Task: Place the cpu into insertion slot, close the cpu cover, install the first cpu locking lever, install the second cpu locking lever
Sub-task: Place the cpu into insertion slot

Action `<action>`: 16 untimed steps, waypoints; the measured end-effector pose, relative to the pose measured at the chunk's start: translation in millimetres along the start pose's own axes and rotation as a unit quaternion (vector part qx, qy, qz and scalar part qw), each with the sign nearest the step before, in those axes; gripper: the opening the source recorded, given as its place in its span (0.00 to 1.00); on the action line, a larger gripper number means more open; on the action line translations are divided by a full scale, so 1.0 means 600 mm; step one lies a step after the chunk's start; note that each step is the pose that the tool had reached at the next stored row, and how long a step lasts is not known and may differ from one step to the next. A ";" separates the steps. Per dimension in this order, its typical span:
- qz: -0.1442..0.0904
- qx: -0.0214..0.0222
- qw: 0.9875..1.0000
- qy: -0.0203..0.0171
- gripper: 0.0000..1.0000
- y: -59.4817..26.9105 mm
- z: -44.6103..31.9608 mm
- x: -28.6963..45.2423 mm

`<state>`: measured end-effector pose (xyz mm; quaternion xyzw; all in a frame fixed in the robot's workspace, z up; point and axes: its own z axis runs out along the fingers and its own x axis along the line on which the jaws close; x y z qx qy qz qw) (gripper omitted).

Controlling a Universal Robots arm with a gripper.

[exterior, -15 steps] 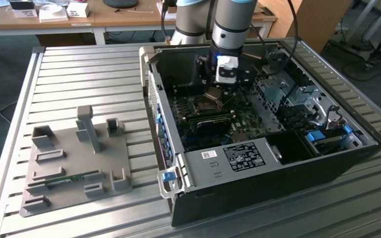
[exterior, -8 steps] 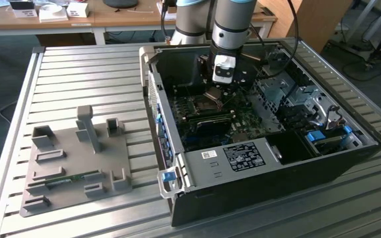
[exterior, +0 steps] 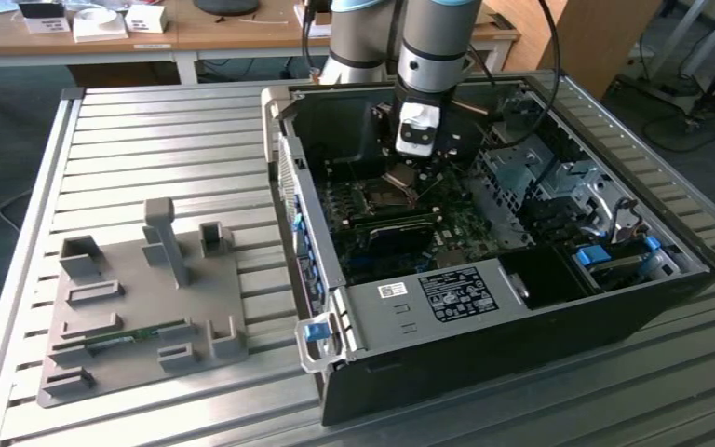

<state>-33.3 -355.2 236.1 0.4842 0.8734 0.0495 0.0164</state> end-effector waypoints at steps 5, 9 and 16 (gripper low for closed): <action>0.046 -0.001 0.999 -0.005 0.54 0.000 0.000 0.000; 0.075 -0.001 0.997 -0.008 0.54 0.000 0.000 0.000; 0.077 -0.001 0.997 -0.008 0.54 0.000 0.000 0.000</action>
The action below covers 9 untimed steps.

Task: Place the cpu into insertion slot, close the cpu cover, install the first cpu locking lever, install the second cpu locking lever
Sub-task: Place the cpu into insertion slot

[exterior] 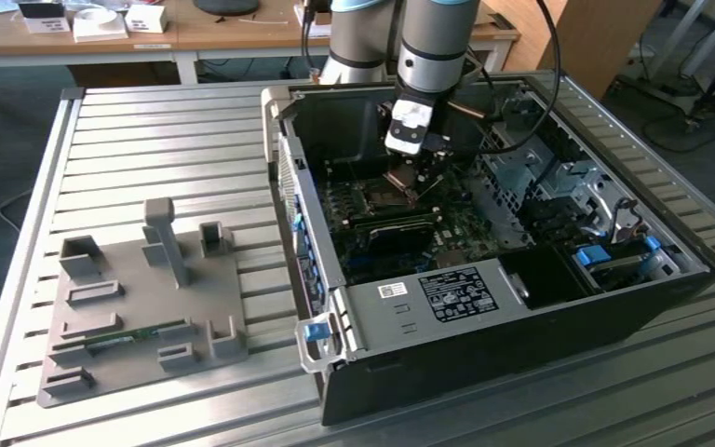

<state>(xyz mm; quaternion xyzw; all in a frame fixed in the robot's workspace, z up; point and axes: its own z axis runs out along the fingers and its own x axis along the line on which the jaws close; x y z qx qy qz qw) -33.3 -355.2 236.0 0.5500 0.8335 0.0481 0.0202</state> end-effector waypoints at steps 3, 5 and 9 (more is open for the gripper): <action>0.000 0.000 1.000 0.000 0.54 0.000 0.000 0.000; 0.001 0.000 1.000 0.000 0.54 0.000 0.000 0.000; 0.012 0.000 1.000 -0.001 0.54 0.000 0.000 0.000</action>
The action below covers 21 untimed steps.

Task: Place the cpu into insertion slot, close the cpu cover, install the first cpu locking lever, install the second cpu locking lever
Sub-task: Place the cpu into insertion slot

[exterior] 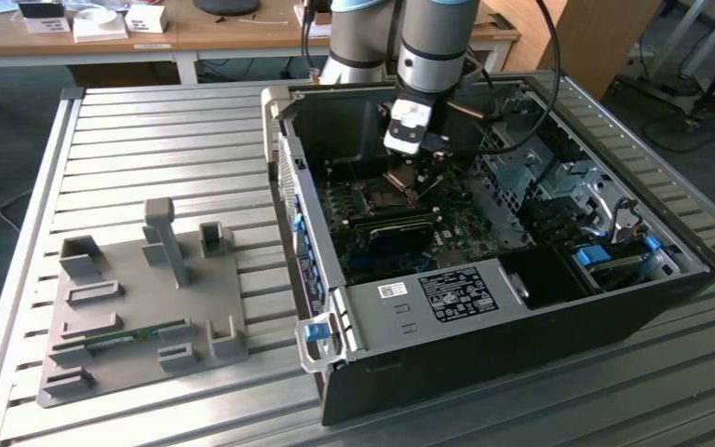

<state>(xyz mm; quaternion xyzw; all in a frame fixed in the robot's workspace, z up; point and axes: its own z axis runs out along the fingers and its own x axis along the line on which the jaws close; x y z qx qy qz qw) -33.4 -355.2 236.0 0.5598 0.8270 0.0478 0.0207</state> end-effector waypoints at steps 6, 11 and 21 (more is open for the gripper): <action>0.048 -0.001 0.999 -0.005 0.54 0.000 0.000 0.000; 0.089 -0.002 0.996 -0.009 0.54 0.000 0.000 0.000; 0.120 -0.002 0.993 -0.012 0.54 0.000 0.000 0.000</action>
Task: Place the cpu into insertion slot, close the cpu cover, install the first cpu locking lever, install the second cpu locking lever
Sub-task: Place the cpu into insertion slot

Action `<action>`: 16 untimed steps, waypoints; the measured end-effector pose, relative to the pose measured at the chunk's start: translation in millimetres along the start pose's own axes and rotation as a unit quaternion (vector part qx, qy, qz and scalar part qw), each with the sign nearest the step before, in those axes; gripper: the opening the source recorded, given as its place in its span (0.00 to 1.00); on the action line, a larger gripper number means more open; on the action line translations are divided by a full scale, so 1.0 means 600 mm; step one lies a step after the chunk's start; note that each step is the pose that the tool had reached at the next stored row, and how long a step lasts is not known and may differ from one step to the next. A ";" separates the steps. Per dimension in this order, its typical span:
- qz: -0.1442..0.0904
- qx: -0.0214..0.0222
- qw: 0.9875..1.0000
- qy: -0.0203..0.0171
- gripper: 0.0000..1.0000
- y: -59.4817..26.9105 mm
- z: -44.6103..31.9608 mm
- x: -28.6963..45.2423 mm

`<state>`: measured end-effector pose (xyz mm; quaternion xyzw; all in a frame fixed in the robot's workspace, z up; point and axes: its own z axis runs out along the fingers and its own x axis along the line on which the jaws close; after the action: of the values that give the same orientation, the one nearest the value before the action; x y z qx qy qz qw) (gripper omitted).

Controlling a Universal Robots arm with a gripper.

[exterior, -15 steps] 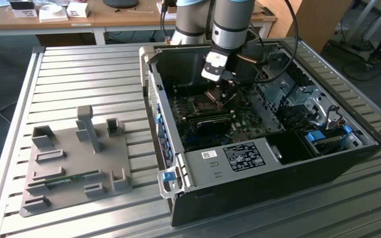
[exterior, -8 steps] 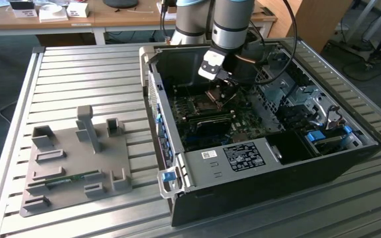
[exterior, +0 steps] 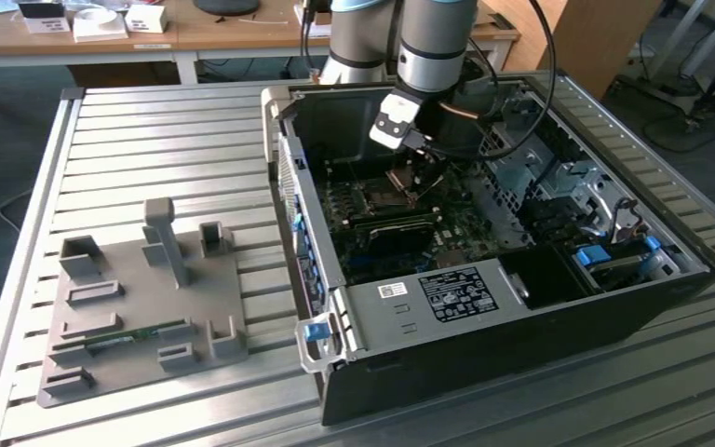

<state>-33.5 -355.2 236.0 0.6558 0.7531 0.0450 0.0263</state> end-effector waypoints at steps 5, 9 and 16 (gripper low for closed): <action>0.000 0.008 1.000 0.001 0.54 0.000 0.000 0.000; 0.003 0.008 1.000 0.001 0.54 0.000 0.000 0.000; 0.064 0.007 0.998 -0.005 0.54 0.000 0.001 0.000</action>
<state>-33.4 -355.2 235.5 0.7031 0.7096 0.0385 0.0228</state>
